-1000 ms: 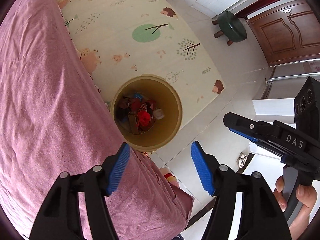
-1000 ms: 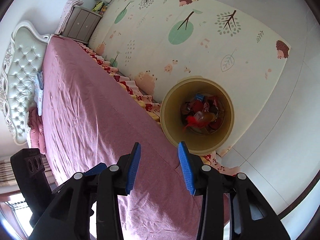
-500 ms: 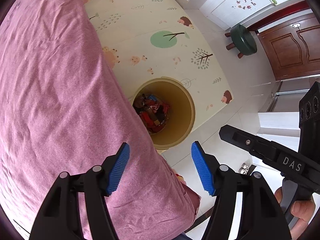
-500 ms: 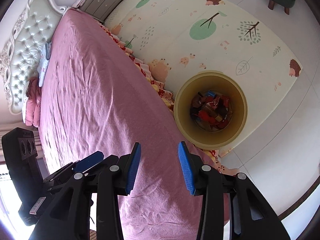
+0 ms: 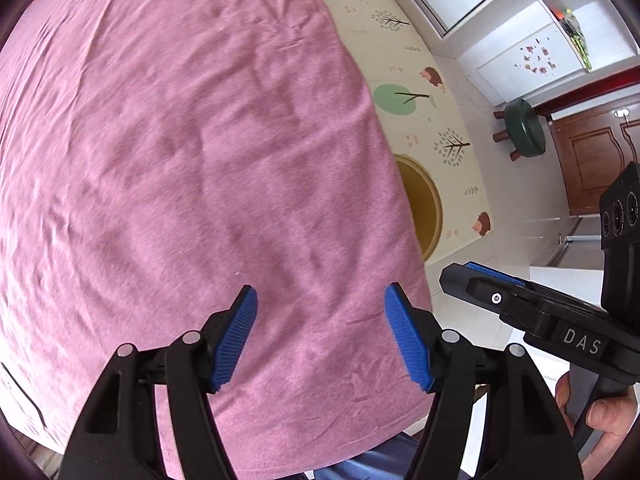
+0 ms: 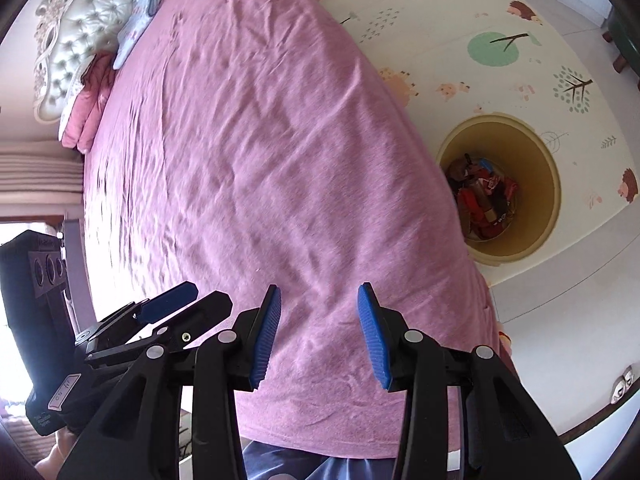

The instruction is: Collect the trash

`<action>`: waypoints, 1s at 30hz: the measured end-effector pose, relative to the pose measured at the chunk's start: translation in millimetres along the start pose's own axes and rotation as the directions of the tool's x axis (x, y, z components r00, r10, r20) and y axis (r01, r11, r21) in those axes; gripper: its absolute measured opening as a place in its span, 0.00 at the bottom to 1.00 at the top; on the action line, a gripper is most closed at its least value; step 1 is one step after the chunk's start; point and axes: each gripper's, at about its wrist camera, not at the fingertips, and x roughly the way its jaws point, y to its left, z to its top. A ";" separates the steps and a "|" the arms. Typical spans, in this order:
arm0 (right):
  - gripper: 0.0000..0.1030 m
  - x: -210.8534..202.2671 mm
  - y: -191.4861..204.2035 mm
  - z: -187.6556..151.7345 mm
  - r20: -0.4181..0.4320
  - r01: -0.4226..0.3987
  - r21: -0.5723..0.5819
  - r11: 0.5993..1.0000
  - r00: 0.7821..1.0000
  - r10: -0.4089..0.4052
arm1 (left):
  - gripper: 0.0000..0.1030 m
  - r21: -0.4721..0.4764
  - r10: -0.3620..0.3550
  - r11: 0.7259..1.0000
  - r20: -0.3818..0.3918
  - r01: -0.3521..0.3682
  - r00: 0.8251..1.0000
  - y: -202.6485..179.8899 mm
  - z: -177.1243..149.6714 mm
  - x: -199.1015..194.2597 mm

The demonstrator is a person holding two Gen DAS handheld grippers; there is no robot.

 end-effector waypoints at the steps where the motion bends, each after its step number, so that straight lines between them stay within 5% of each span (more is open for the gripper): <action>1: 0.41 4.7 8.1 -5.0 -0.013 -0.004 -0.010 1.000 1.000 0.004 | 0.65 -0.026 0.003 1.000 0.003 -0.003 1.000 11.6 -6.1 -3.2; 7: 0.42 27.1 62.2 -34.7 -0.068 0.022 -0.118 0.993 0.997 -0.030 | 0.65 -0.167 0.006 0.986 0.027 -0.001 1.000 68.5 -49.9 -20.7; 14: 0.48 25.7 109.1 -51.0 -0.072 0.017 -0.212 0.977 0.997 -0.033 | 0.83 -0.249 0.043 0.968 0.092 -0.019 0.995 103.3 -88.8 -59.8; 19: 0.52 12.3 141.1 -60.7 -0.033 0.021 -0.265 0.964 0.999 -0.031 | 0.87 -0.286 0.068 0.958 0.158 -0.021 0.985 122.1 -103.4 -92.8; 26: 0.59 -37.5 185.7 -75.7 0.087 0.031 -0.361 0.932 0.996 0.001 | 0.90 -0.339 0.176 0.937 0.257 -0.082 0.950 141.5 -125.6 -149.4; 30: 0.66 -70.7 213.6 -85.4 0.158 0.029 -0.417 0.908 0.987 0.041 | 0.95 -0.376 0.228 0.922 0.345 -0.089 0.910 145.3 -141.8 -193.5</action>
